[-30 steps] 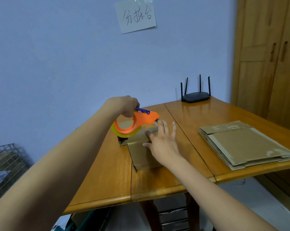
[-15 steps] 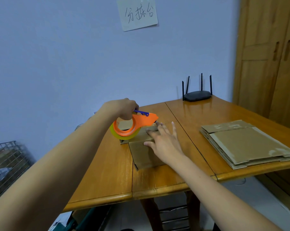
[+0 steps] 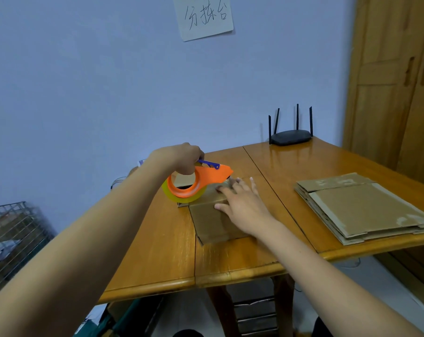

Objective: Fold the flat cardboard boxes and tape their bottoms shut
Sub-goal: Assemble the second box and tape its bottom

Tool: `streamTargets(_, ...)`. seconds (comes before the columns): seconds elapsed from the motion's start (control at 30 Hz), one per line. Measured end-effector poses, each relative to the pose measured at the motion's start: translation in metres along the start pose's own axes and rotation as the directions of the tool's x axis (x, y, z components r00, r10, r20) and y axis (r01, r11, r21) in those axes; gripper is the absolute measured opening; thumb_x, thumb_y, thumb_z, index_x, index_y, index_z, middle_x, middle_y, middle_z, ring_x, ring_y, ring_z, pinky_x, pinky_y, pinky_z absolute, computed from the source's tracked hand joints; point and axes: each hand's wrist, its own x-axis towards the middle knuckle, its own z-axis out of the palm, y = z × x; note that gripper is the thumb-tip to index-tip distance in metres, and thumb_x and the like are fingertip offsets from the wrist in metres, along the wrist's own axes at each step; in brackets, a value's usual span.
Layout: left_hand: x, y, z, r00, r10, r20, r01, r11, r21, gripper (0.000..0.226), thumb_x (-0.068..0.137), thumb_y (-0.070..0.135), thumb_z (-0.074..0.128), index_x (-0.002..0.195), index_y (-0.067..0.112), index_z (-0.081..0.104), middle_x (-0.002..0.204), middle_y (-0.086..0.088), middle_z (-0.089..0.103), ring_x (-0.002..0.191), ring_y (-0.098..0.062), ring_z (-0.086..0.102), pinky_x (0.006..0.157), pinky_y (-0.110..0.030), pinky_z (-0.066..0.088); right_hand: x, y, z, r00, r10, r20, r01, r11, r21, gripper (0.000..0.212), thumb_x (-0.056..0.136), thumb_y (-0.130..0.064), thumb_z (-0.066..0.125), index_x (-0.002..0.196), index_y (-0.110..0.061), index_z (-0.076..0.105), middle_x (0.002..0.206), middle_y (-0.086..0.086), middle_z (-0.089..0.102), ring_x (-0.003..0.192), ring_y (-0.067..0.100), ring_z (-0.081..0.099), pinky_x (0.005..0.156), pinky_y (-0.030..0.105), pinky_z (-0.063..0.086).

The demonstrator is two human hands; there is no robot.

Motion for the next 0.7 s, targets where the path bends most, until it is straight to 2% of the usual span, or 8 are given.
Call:
streamTargets(0.1, 0.0001, -0.0008, 0.0000, 1.000, -0.005, 0.006, 0.005, 1.000, -0.006, 0.046, 0.087, -0.002, 0.049, 0.128, 0.018, 0.057, 0.098, -0.003, 0.055, 0.089, -0.023, 0.053, 0.059, -0.026, 0.036, -0.0031, 0.0012, 0.0049, 0.998, -0.033, -0.060, 0.035, 0.999, 0.033, 0.054, 0.102, -0.048, 0.043, 0.135, -0.005, 0.041, 0.139, 0.021, 0.051, 0.145, 0.036, 0.030, 0.122, 0.057, 0.004)
streamTargets(0.2, 0.0011, -0.0005, 0.0008, 1.000, -0.007, 0.004, 0.007, 1.000, -0.008, 0.047, 0.087, -0.002, 0.050, 0.129, 0.017, 0.056, 0.099, -0.003, 0.056, 0.092, -0.024, 0.054, 0.063, -0.028, 0.039, -0.0025, 0.0051, 0.0055, 0.996, -0.043, -0.082, 0.051, 0.994, 0.099, 0.046, 0.101, -0.046, 0.047, 0.121, -0.005, 0.040, 0.120, 0.016, 0.060, 0.136, 0.033, 0.043, 0.122, 0.057, 0.002)
streamTargets(0.3, 0.0022, 0.0000, 0.0014, 1.000, -0.007, 0.000, 0.007, 1.000, -0.005, 0.046, 0.089, -0.001, 0.051, 0.131, 0.017, 0.055, 0.101, -0.003, 0.055, 0.094, -0.024, 0.053, 0.067, -0.030, 0.040, -0.0032, 0.0048, 0.0001, 0.995, -0.021, -0.093, 0.035, 0.989, 0.147, 0.057, 0.100, -0.048, 0.049, 0.131, -0.003, 0.032, 0.132, 0.011, 0.058, 0.140, 0.027, 0.041, 0.123, 0.051, -0.004)
streamTargets(0.43, 0.0012, -0.0007, 0.0013, 1.000, -0.004, -0.002, 0.004, 1.000, 0.002, 0.046, 0.090, -0.001, 0.051, 0.132, 0.015, 0.054, 0.100, -0.003, 0.054, 0.090, -0.023, 0.051, 0.067, -0.029, 0.039, -0.0013, 0.0017, 0.0006, 0.997, 0.010, -0.081, -0.001, 0.993, 0.119, 0.078, 0.100, -0.053, 0.043, 0.151, 0.002, 0.020, 0.148, 0.016, 0.047, 0.149, 0.026, 0.025, 0.124, 0.047, -0.007)
streamTargets(0.53, 0.0000, -0.0007, 0.0017, 1.000, -0.006, -0.006, 0.007, 1.000, 0.004, 0.046, 0.089, -0.002, 0.050, 0.131, 0.016, 0.054, 0.098, -0.003, 0.053, 0.089, -0.022, 0.051, 0.064, -0.027, 0.036, 0.0018, 0.0027, 0.0055, 0.998, -0.006, -0.056, 0.006, 1.000, 0.007, 0.074, 0.102, -0.058, 0.033, 0.154, -0.006, 0.026, 0.161, 0.014, 0.029, 0.152, 0.024, 0.017, 0.124, 0.048, -0.006)
streamTargets(0.7, 0.0000, 0.0019, 0.0033, 1.000, -0.002, -0.007, 0.002, 1.000, 0.018, 0.046, 0.089, 0.000, 0.052, 0.131, 0.016, 0.055, 0.101, -0.003, 0.054, 0.090, -0.023, 0.052, 0.069, -0.030, 0.040, 0.0024, 0.0042, 0.0061, 0.999, -0.010, -0.032, 0.008, 0.999, -0.048, 0.073, 0.102, -0.060, 0.027, 0.154, -0.009, 0.032, 0.162, 0.012, 0.026, 0.152, 0.023, 0.015, 0.124, 0.045, -0.005)
